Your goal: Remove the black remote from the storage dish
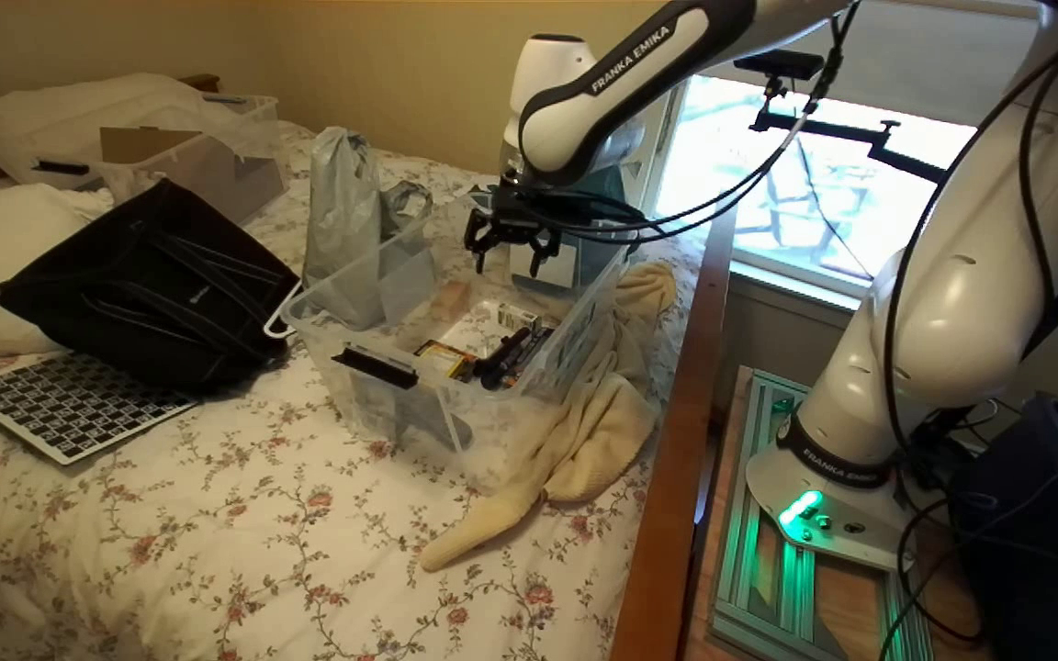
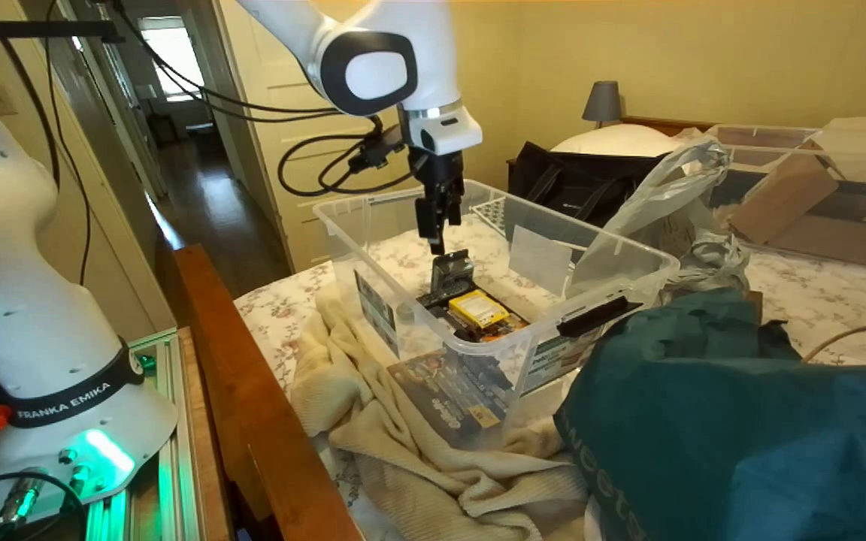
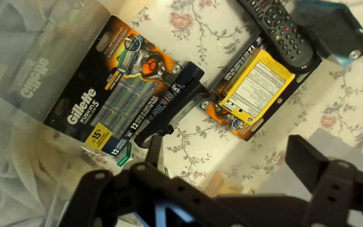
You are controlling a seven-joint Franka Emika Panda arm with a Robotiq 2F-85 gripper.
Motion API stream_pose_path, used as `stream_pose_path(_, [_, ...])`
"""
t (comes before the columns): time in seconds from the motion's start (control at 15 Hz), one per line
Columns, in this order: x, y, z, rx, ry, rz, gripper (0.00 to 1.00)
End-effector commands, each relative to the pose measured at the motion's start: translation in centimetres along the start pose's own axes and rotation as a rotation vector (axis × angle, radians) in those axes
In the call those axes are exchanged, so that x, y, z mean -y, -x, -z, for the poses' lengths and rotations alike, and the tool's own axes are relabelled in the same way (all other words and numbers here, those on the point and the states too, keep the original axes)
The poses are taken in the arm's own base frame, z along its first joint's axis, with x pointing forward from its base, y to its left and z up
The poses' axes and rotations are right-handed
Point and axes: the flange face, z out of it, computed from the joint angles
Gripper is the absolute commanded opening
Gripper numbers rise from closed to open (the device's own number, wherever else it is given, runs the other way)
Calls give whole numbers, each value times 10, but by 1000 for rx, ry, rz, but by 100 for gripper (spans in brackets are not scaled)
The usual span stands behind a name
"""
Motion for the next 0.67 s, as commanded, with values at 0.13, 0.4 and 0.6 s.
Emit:
stream_pose_path(0.13, [19,-32,-48,-37,-56,-197,100])
stream_pose_path(0.4, [18,-47,-79,-63,-29,-224,100])
stream_pose_path(0.6, [13,-41,-79,-35,-26,-179,100])
